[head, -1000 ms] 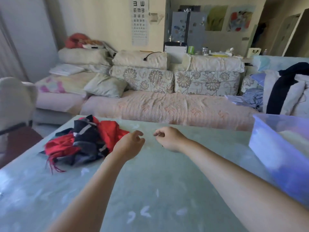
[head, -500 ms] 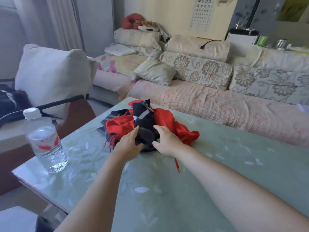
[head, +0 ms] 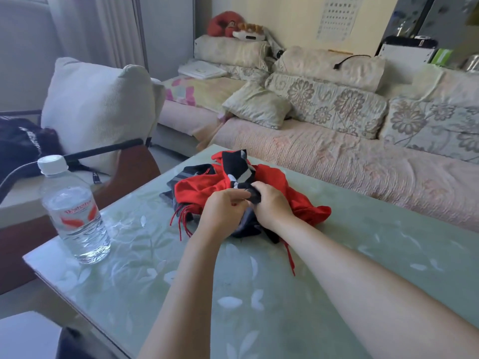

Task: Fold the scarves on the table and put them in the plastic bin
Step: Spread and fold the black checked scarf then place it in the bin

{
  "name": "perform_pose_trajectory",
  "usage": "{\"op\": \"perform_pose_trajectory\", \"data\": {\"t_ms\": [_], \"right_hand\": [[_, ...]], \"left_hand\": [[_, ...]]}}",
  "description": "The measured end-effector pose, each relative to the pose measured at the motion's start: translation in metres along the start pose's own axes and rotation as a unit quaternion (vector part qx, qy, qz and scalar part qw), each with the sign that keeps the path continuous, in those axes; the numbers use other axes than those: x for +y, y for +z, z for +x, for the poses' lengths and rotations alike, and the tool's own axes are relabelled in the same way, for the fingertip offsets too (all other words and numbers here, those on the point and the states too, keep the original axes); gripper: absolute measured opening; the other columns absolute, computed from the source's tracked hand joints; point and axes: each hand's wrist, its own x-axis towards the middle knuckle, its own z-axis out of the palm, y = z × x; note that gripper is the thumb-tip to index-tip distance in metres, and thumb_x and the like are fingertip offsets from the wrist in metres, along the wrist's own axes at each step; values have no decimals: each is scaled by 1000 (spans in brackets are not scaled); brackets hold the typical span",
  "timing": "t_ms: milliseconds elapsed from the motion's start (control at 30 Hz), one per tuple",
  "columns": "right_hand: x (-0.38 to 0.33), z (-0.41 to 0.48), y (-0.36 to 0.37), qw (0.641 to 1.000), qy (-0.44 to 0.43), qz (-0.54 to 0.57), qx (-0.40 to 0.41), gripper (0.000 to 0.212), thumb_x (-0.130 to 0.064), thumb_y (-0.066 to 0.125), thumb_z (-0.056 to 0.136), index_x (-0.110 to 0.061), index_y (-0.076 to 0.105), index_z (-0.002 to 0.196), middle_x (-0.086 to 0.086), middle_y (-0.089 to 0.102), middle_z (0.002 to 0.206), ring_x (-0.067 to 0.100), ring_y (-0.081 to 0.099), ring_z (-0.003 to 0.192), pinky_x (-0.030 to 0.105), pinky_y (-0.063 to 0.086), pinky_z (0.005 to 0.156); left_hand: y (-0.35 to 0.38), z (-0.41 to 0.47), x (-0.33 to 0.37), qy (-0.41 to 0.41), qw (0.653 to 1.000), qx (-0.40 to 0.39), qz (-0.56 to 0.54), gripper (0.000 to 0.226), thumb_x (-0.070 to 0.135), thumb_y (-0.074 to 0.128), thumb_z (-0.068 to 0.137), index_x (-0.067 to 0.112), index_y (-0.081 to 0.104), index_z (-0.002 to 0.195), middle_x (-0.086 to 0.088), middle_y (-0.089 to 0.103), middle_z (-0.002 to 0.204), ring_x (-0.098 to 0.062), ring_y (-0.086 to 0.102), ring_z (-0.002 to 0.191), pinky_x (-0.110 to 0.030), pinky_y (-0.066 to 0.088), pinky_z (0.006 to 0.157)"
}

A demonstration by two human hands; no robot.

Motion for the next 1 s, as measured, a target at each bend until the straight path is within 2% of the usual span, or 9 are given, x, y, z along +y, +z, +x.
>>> {"op": "perform_pose_trajectory", "data": {"t_ms": [167, 300, 433, 500, 667, 767, 867, 933, 1000], "right_hand": [[-11, -26, -40, 985, -72, 100, 120, 27, -2, 55, 88, -22, 63, 104, -3, 66, 102, 15, 60, 95, 25, 42, 78], [-16, -75, -81, 971, -157, 122, 134, 35, 9, 48, 73, -18, 64, 88, -2, 66, 91, 16, 63, 91, 28, 50, 81], [2, -124, -104, 970, -51, 203, 121, 33, 1, 45, 66, -20, 66, 79, -6, 69, 76, 16, 64, 75, 34, 53, 70], [11, -147, -113, 969, 13, 213, 122, 34, -4, 47, 67, -22, 69, 86, 0, 73, 81, 23, 70, 82, 41, 57, 77], [25, -199, -145, 984, 100, 52, 140, 30, -17, 67, 77, -30, 53, 100, -3, 68, 80, 31, 63, 79, 39, 49, 66], [43, -220, -161, 968, 238, -58, 61, 48, -28, 66, 84, -28, 42, 126, 3, 66, 106, 31, 62, 94, 36, 47, 72], [59, -243, -165, 930, 366, -18, -31, 88, -30, 66, 84, -21, 12, 153, 12, 55, 133, 31, 57, 112, 33, 46, 84], [66, -252, -162, 932, 362, -21, -12, 99, -28, 64, 82, -23, 0, 157, 13, 41, 146, 33, 51, 122, 36, 46, 94], [64, -255, -153, 957, 278, -71, 32, 96, -29, 65, 79, -22, 10, 157, 8, 39, 145, 31, 45, 129, 41, 42, 102]], "left_hand": [[3, -7, 5, 76, 993, 84, 13, 59, 8, 72, 75, 26, 52, 127, 3, 49, 126, -17, 50, 117, -28, 41, 101], [0, -13, 8, 111, 989, 11, 96, 101, 37, 80, 71, 40, 19, 151, -3, 31, 151, -23, 33, 136, -38, 34, 110], [11, -36, 28, 84, 978, -37, 186, 39, 30, 67, 83, 43, 60, 119, 11, 66, 109, -15, 61, 103, -33, 51, 83], [20, -53, 43, 103, 974, -40, 198, 21, 26, 64, 85, 36, 69, 103, 11, 70, 95, -13, 63, 93, -32, 50, 77], [48, -90, 110, 200, 979, -19, -5, 41, -3, 55, 79, 22, 72, 106, 10, 71, 103, -6, 62, 95, -19, 47, 85], [81, -117, 131, 243, 955, -166, 43, 42, 2, 55, 81, 25, 68, 113, 8, 68, 113, -12, 62, 101, -29, 49, 86], [98, -130, 113, 210, 933, -276, 97, 45, 6, 58, 87, 29, 61, 126, 9, 65, 124, -13, 59, 114, -33, 48, 95], [93, -126, 100, 182, 932, -288, 125, 45, 7, 57, 89, 29, 60, 128, 8, 64, 126, -14, 58, 116, -33, 47, 98], [83, -120, 89, 168, 938, -257, 162, 42, 8, 53, 91, 30, 61, 125, 8, 61, 129, -16, 56, 118, -35, 47, 97]]}}
